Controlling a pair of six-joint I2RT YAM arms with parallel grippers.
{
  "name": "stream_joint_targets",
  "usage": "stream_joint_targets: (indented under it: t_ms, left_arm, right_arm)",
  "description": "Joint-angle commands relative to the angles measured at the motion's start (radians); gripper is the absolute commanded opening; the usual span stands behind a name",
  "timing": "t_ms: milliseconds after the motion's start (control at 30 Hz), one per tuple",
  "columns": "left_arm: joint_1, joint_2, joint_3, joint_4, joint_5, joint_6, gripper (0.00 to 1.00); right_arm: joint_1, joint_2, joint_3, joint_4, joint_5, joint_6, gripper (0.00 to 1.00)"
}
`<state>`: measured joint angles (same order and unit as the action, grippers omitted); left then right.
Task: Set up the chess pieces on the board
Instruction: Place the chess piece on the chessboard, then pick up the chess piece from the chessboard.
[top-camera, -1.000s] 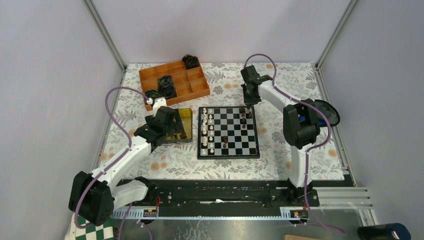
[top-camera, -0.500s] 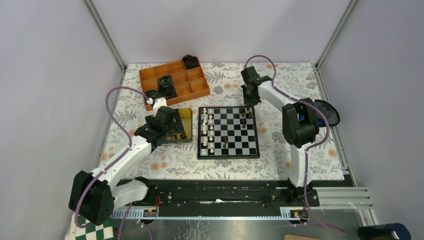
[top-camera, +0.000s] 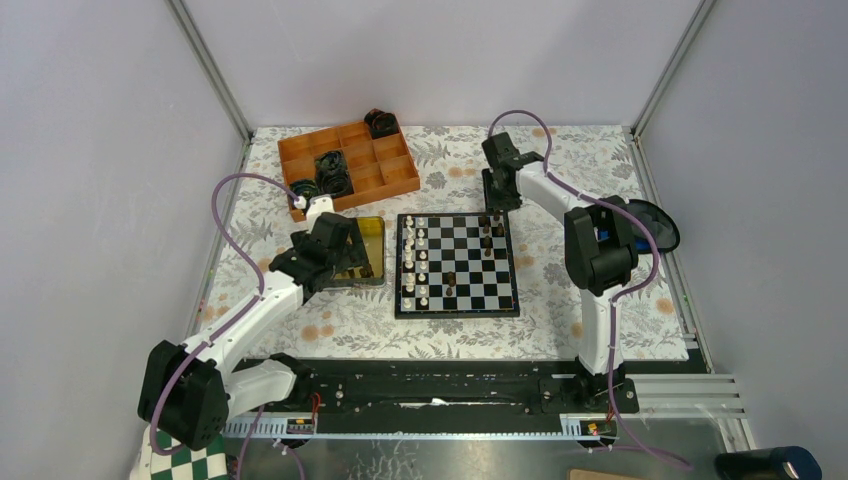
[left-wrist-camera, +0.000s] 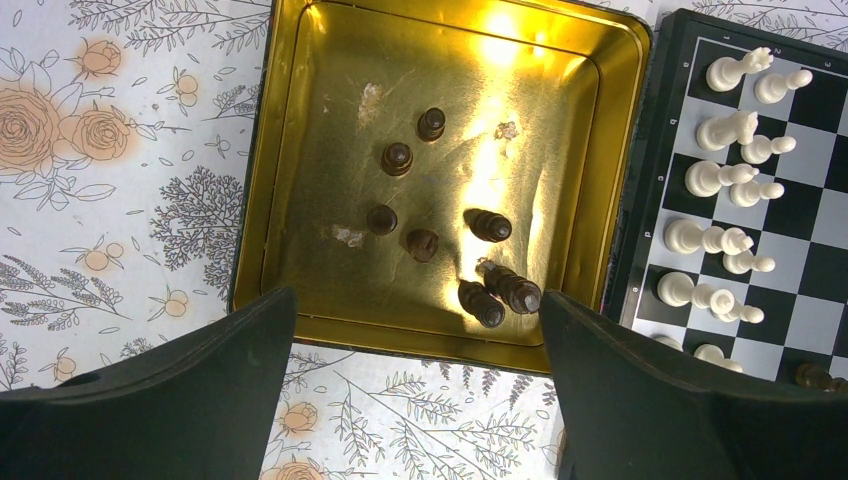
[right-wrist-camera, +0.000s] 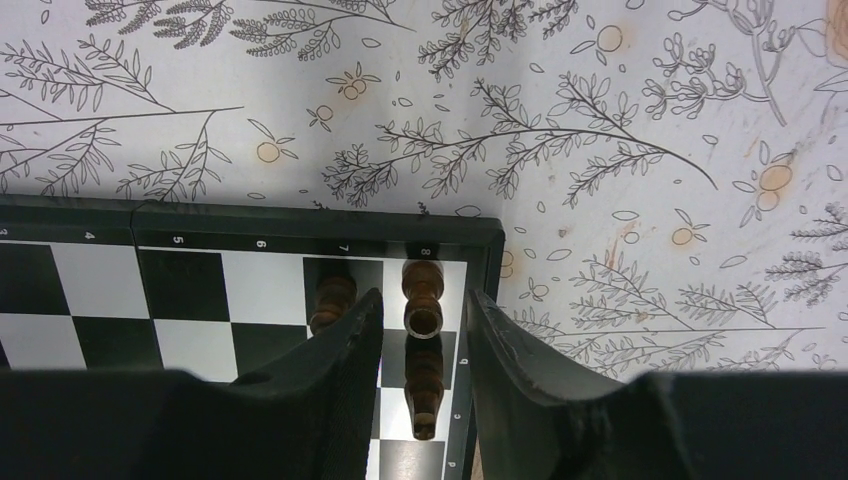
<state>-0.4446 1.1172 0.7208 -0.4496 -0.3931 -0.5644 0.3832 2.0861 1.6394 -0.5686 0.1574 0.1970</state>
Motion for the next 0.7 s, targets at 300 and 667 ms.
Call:
stream_joint_targets:
  t_ms: [300, 667]
  left_arm:
    - [-0.015, -0.029, 0.01, 0.014, -0.03, 0.018, 0.99]
    - [-0.022, -0.036, 0.011, 0.014, -0.03, 0.018, 0.99]
  right_arm:
    - [0.025, -0.247, 0.012, 0.002, 0.043, -0.047, 0.46]
    - [0.254, -0.422, -0.231, -0.045, -0.035, -0.037, 0.57]
